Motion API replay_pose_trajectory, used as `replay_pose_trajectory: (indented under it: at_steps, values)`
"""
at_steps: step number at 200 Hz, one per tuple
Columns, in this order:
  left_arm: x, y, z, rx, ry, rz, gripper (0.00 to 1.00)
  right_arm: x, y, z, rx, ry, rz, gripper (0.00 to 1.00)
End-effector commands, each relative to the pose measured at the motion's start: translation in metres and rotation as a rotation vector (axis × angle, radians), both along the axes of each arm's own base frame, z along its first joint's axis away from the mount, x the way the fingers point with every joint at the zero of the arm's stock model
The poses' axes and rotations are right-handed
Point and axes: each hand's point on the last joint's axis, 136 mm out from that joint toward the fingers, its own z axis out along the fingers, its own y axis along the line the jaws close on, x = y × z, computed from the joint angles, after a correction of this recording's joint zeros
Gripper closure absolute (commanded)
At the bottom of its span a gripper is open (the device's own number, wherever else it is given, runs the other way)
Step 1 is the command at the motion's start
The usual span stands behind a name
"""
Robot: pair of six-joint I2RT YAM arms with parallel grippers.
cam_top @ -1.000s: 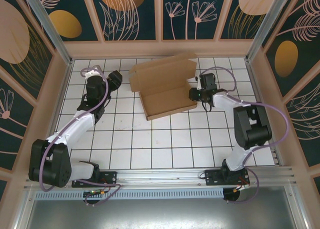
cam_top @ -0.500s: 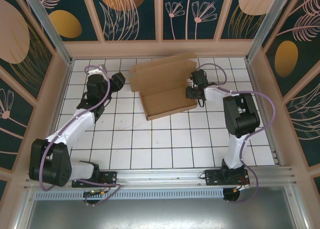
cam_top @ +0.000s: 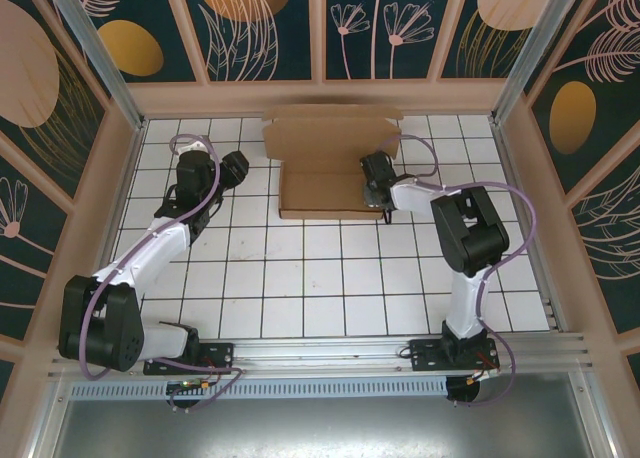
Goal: Fold the paper box
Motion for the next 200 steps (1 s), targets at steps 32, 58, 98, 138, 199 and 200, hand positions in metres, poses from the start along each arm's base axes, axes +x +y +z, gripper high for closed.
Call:
replay_pose_trajectory:
  at_steps: [32, 58, 98, 138, 199, 200]
  values:
    - [0.008, -0.014, 0.029, 0.065, -0.154, -0.104, 0.36, 0.009, 0.014, 0.134, 0.235, -0.383, 0.138, 0.51]
    - [0.014, -0.018, 0.043, 0.153, -0.346, -0.14, 0.35, -0.009, 0.02, 0.198, 0.35, -0.693, 0.39, 0.52]
    - [0.049, -0.034, 0.044, 0.446, -0.456, -0.261, 0.4, -0.008, -0.012, 0.23, 0.163, -0.899, 0.507, 0.43]
    - [0.053, -0.049, 0.038, 0.568, -0.578, -0.426, 0.45, 0.0, -0.03, 0.218, 0.039, -0.918, 0.675, 0.4]
    - [0.081, -0.046, 0.023, 0.461, -0.69, -0.714, 0.45, 0.027, -0.054, 0.196, 0.049, -0.892, 0.811, 0.36]
    - [0.082, -0.047, 0.024, 0.459, -0.692, -0.718, 0.45, 0.027, -0.054, 0.196, 0.049, -0.892, 0.813, 0.37]
